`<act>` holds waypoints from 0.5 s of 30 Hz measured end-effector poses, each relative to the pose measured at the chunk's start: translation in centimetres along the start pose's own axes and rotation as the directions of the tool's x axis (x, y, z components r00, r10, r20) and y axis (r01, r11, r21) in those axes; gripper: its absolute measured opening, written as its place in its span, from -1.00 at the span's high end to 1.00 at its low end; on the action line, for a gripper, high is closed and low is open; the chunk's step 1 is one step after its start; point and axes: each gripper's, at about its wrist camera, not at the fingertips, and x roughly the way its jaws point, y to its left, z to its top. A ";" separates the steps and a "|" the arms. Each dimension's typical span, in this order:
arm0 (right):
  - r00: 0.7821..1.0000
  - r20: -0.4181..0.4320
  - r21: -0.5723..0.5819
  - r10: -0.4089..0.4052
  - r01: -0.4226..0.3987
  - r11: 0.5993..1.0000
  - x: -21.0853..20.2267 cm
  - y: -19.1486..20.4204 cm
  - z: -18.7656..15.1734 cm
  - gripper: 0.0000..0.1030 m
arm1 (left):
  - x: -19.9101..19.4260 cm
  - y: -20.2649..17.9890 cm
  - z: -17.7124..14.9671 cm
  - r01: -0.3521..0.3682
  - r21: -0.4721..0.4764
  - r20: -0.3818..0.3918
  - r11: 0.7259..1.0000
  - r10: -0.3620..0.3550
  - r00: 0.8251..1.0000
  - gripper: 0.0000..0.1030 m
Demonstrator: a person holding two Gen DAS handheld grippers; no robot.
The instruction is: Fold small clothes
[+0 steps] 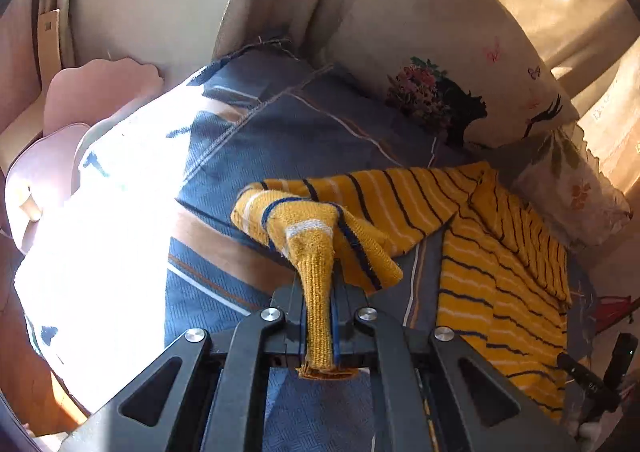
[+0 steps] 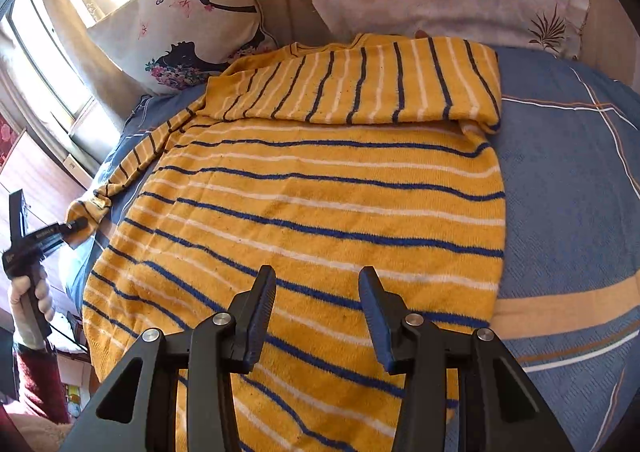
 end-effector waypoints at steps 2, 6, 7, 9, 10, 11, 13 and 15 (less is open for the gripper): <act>1.000 -0.006 -0.001 0.002 -0.002 1.000 0.6 0.0 0.7 0.08 | -2.9 0.2 4.0 0.023 -0.019 0.079 1.000 -0.021 0.997 0.85; 0.998 -0.027 0.004 0.049 -0.049 0.999 1.8 0.5 3.1 0.08 | -7.8 -2.4 9.2 0.023 0.052 0.206 0.998 -0.033 0.978 0.85; 0.997 -0.030 0.002 0.074 -0.074 0.997 2.0 0.9 3.9 0.08 | -8.4 -3.2 9.7 0.016 0.072 0.223 0.997 -0.031 0.974 0.85; 0.990 -0.032 -0.021 0.138 -0.138 0.990 2.5 2.5 5.8 0.08 | -9.0 -4.5 10.2 0.011 0.100 0.236 0.995 -0.034 0.971 0.85; 0.984 -0.035 -0.040 0.174 -0.175 0.984 2.8 3.6 6.8 0.06 | -9.0 -4.8 10.1 0.010 0.105 0.235 0.994 -0.035 0.971 0.85; 0.974 -0.039 -0.058 0.222 -0.224 0.973 3.3 4.8 7.9 0.02 | -9.0 -5.1 10.0 0.011 0.107 0.232 0.994 -0.036 0.972 0.85; 0.940 -0.056 -0.067 0.337 -0.340 0.938 4.6 7.3 9.9 -0.35 | -8.7 -5.2 9.6 0.025 0.101 0.225 0.995 -0.047 0.973 0.85; 0.893 -0.075 -0.050 0.443 -0.447 0.893 6.5 9.6 11.8 -0.46 | -8.6 -5.2 9.0 0.031 0.094 0.221 0.995 -0.052 0.974 0.85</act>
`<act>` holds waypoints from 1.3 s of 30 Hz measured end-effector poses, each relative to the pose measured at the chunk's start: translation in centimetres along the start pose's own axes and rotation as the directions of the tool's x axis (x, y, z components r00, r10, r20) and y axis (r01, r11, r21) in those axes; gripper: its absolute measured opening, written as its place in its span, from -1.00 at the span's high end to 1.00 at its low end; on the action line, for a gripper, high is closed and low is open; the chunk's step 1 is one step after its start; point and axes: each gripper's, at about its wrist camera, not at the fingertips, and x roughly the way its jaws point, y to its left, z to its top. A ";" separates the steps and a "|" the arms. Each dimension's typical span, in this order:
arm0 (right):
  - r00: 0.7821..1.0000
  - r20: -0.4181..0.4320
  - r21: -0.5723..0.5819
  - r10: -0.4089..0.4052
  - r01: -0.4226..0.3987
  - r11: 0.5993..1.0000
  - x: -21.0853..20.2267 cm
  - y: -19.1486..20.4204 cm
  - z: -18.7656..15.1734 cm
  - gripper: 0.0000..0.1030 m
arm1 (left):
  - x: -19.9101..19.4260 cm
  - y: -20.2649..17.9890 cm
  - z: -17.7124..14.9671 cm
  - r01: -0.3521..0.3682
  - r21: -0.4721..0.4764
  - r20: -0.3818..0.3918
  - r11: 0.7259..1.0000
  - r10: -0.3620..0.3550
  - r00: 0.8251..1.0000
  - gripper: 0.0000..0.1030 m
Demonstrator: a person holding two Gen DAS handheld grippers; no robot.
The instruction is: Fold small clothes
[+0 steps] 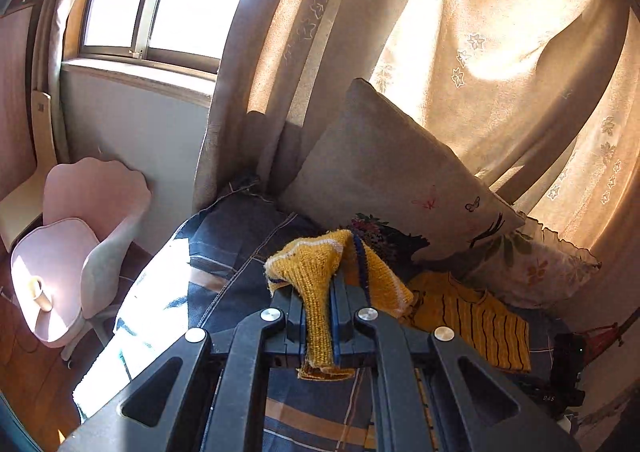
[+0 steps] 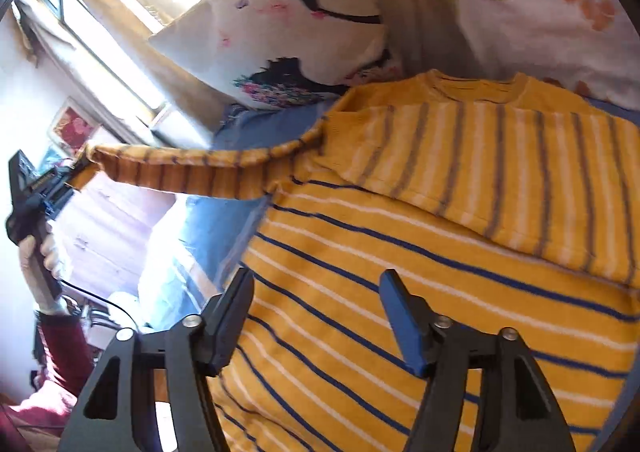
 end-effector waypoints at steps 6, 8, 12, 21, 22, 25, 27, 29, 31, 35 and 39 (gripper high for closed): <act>0.985 -0.079 0.125 0.156 -0.145 0.981 9.9 0.8 6.1 -0.48 | -1.3 0.5 -0.8 -0.003 -0.017 0.000 1.000 0.003 1.000 0.85; 0.981 -0.090 0.192 0.171 -0.152 0.970 12.9 0.1 7.5 -0.48 | -2.1 0.6 -0.9 0.004 -0.020 0.005 1.000 -0.003 1.000 0.85; 0.985 -0.071 0.250 0.155 -0.132 0.959 17.0 -0.4 10.2 -0.47 | -3.2 -0.2 -1.4 0.036 -0.011 0.006 0.999 -0.036 0.999 0.85; 0.996 0.077 -0.003 -0.043 0.044 0.999 14.3 4.4 15.5 0.70 | -5.5 -5.4 -3.0 0.121 0.115 0.012 0.986 -0.123 0.992 0.85; 0.993 0.100 -0.034 -0.065 0.068 0.997 13.4 4.7 15.6 0.71 | -5.5 -6.3 -3.3 0.142 0.131 0.003 0.981 -0.144 0.990 0.85; 0.978 0.154 -0.063 -0.142 0.153 0.986 11.1 4.2 15.8 0.77 | -4.4 -9.7 -4.3 0.226 0.175 -0.052 0.958 -0.220 0.974 0.85; 0.966 0.169 -0.044 -0.197 0.207 0.977 9.6 2.6 15.7 0.78 | -3.2 -12.5 -5.1 0.289 0.204 -0.099 0.935 -0.274 0.957 0.85; 0.965 0.162 -0.019 -0.206 0.212 0.977 8.0 1.0 15.2 0.75 | -1.8 -15.4 -6.0 0.352 0.227 -0.150 0.908 -0.324 0.934 0.85; 0.981 0.129 0.033 -0.142 0.139 0.990 6.3 -0.4 13.8 0.52 | -0.7 -17.9 -7.1 0.386 0.252 -0.182 0.887 -0.348 0.919 0.85; 0.991 0.113 0.178 0.067 -0.086 0.980 2.1 -3.2 8.5 -0.34 | 1.4 -20.5 -8.7 0.417 0.260 -0.226 0.871 -0.365 0.903 0.85; 0.954 0.100 0.266 0.284 -0.301 0.916 -0.8 -3.1 3.6 -0.42 | 2.7 -20.9 -9.8 0.370 0.267 -0.211 0.890 -0.320 0.924 0.85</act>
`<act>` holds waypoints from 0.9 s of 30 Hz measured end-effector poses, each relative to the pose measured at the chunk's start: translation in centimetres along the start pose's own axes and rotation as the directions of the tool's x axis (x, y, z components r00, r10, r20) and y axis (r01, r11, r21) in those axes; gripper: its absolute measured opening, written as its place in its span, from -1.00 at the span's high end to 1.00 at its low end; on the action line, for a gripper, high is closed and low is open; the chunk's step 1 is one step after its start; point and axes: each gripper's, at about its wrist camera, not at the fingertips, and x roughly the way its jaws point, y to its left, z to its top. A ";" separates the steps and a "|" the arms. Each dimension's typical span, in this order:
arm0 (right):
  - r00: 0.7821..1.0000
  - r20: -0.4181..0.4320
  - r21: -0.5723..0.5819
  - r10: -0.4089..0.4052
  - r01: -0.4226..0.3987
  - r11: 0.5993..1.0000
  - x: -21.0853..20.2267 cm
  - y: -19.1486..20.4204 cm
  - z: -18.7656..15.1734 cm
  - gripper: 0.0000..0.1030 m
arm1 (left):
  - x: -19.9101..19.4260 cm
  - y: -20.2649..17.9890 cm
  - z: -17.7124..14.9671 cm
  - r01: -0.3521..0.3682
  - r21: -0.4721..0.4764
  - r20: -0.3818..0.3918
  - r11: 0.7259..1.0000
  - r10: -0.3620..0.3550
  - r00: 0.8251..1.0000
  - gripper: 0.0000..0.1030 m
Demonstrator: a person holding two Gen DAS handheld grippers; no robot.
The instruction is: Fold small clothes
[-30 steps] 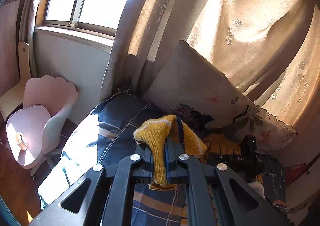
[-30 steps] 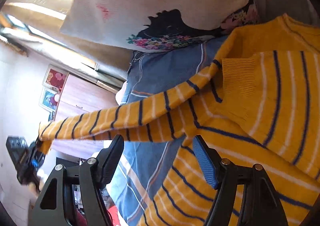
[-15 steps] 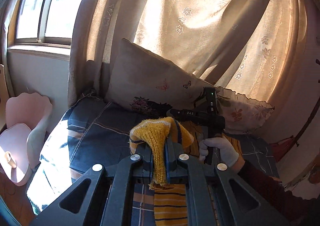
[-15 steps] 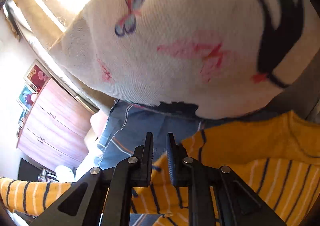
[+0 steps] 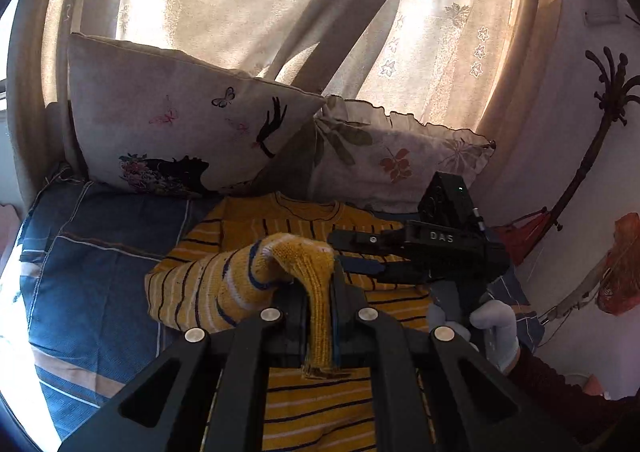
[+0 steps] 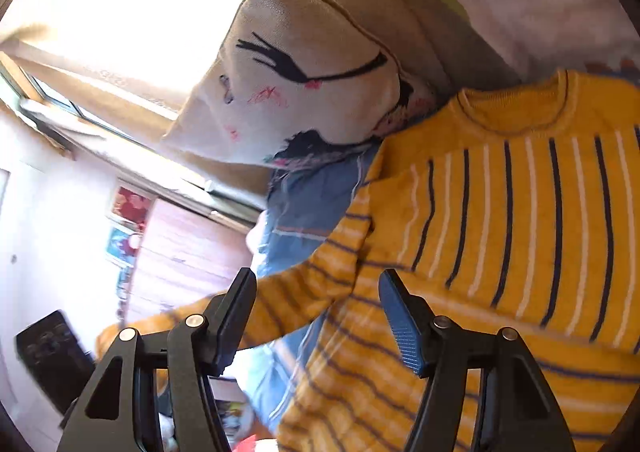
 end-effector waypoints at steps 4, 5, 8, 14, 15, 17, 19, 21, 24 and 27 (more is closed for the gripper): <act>0.973 -0.068 0.120 0.218 -0.209 0.970 -1.2 0.1 -3.7 -0.61 | 0.6 0.3 -1.9 -0.037 -0.028 0.009 0.999 0.038 0.999 0.85; 0.967 -0.087 0.147 0.240 -0.226 0.963 -0.9 0.0 -4.4 -0.61 | 0.8 0.3 -2.5 -0.047 -0.037 0.010 0.998 0.047 0.999 0.85; 0.953 -0.130 0.180 0.274 -0.249 0.952 1.0 0.7 -6.0 -0.62 | 1.0 0.1 -4.2 -0.069 -0.061 0.009 0.996 0.070 0.998 0.85; 0.947 -0.145 0.115 0.287 -0.272 0.955 3.7 2.5 -7.6 -0.45 | 0.4 -0.7 -7.6 -0.059 -0.077 -0.013 0.995 0.059 0.998 0.84; 0.948 -0.156 0.080 0.277 -0.267 0.960 4.0 3.3 -7.5 0.00 | 0.3 -0.9 -8.0 -0.057 -0.068 -0.016 0.996 0.056 0.998 0.84; 0.963 -0.175 -0.014 0.208 -0.213 0.977 4.3 5.2 -7.0 0.54 | -0.3 -1.2 -8.3 -0.057 -0.047 -0.007 0.997 0.057 0.998 0.79; 0.979 -0.165 -0.132 0.118 -0.141 0.981 3.9 7.6 -6.2 0.72 | -1.0 -1.1 -8.4 -0.035 -0.046 0.017 0.998 0.036 0.999 0.73; 0.994 -0.107 -0.244 0.037 -0.062 0.968 2.5 9.8 -5.0 0.76 | -1.8 -0.7 -8.2 -0.005 -0.057 0.039 0.998 0.007 0.999 0.50; 0.997 0.010 -0.372 -0.076 0.074 0.925 -0.9 12.1 -2.9 0.77 | -2.6 0.0 -7.9 0.025 -0.072 0.074 0.997 -0.020 0.997 0.13; 0.959 0.134 -0.436 -0.249 0.283 0.854 -3.9 12.2 -1.0 0.77 | -2.5 0.8 -7.8 0.013 -0.077 0.081 0.997 -0.007 0.997 0.06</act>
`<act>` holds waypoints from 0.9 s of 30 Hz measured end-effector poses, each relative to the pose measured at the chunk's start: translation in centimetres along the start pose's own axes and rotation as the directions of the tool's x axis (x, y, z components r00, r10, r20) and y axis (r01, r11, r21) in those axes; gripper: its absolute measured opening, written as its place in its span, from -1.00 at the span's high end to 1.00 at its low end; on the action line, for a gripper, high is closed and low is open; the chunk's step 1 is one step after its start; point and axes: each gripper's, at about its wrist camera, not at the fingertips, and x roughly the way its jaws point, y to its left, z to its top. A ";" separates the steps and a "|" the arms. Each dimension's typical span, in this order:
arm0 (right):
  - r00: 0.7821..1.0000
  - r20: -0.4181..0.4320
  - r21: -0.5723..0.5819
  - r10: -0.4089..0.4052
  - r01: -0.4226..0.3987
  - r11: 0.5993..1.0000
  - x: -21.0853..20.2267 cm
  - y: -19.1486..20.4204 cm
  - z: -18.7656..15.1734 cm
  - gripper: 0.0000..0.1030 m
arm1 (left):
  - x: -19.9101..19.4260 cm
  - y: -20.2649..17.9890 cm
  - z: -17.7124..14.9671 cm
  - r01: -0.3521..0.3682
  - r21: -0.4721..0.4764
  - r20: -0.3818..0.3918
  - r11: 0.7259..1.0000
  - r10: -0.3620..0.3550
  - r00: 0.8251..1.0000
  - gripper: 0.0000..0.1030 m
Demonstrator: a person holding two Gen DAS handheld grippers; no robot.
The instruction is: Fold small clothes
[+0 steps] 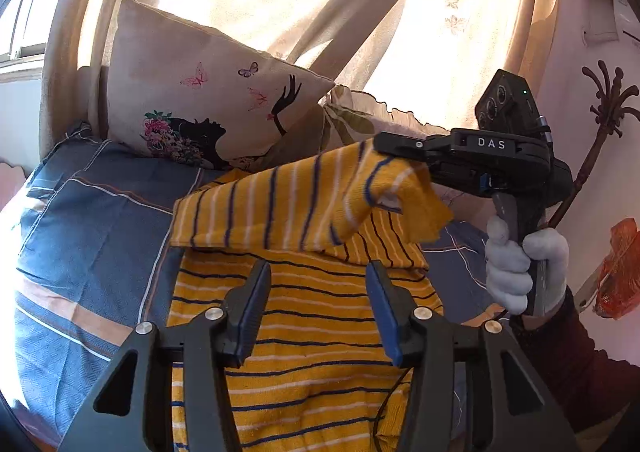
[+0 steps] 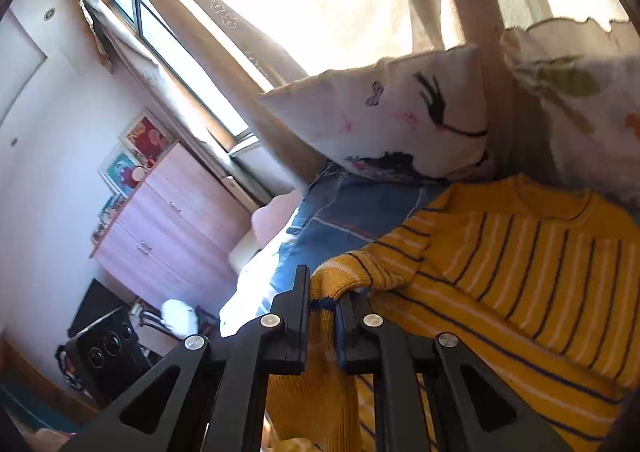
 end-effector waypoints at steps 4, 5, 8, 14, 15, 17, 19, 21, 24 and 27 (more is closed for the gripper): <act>0.948 -0.038 -0.043 -0.316 0.314 0.948 -2.0 -5.5 0.7 0.75 | 1.6 2.0 0.0 -0.022 -0.046 -0.039 0.999 0.020 0.999 0.06; 0.920 -0.084 -0.042 -0.382 0.380 0.924 -1.8 -7.7 0.4 0.75 | 2.1 2.6 0.0 -0.025 -0.063 -0.054 0.998 0.022 0.998 0.05; 0.796 -0.177 0.025 -0.579 0.592 0.806 -1.2 -14.1 -0.8 0.35 | 3.6 4.1 -0.2 -0.035 -0.107 -0.090 0.994 0.025 0.996 0.05; 0.898 -0.104 0.080 -0.428 0.436 0.896 -0.3 -13.7 -0.3 -0.09 | 7.5 6.8 0.4 -0.074 -0.156 -0.142 0.985 0.052 0.988 0.04; 0.909 -0.104 0.048 -0.404 0.410 0.911 1.1 -12.0 0.1 -0.17 | 8.4 7.4 0.7 -0.078 -0.173 -0.151 0.982 0.052 0.987 0.04; 0.932 -0.123 0.007 -0.341 0.344 0.939 4.2 -10.0 0.9 -0.18 | 10.6 8.5 1.4 -0.082 -0.203 -0.161 0.976 0.049 0.986 0.04; 0.950 -0.140 -0.013 -0.280 0.280 0.960 7.3 -8.5 1.7 -0.18 | 12.9 9.5 2.2 -0.094 -0.213 -0.163 0.972 0.060 0.985 0.04; 0.961 -0.161 -0.008 -0.226 0.228 0.974 10.9 -7.9 2.7 -0.18 | 15.4 10.5 3.0 -0.115 -0.229 -0.172 0.967 0.076 0.982 0.04; 0.959 -0.173 -0.027 -0.225 0.224 0.974 15.9 -7.4 3.9 -0.18 | 19.4 12.2 3.1 -0.107 -0.299 -0.229 0.948 0.038 0.973 0.05; 0.944 -0.211 -0.060 -0.253 0.246 0.968 20.9 -7.7 4.4 -0.18 | 21.9 13.3 2.3 -0.137 -0.322 -0.304 0.937 0.034 0.952 0.89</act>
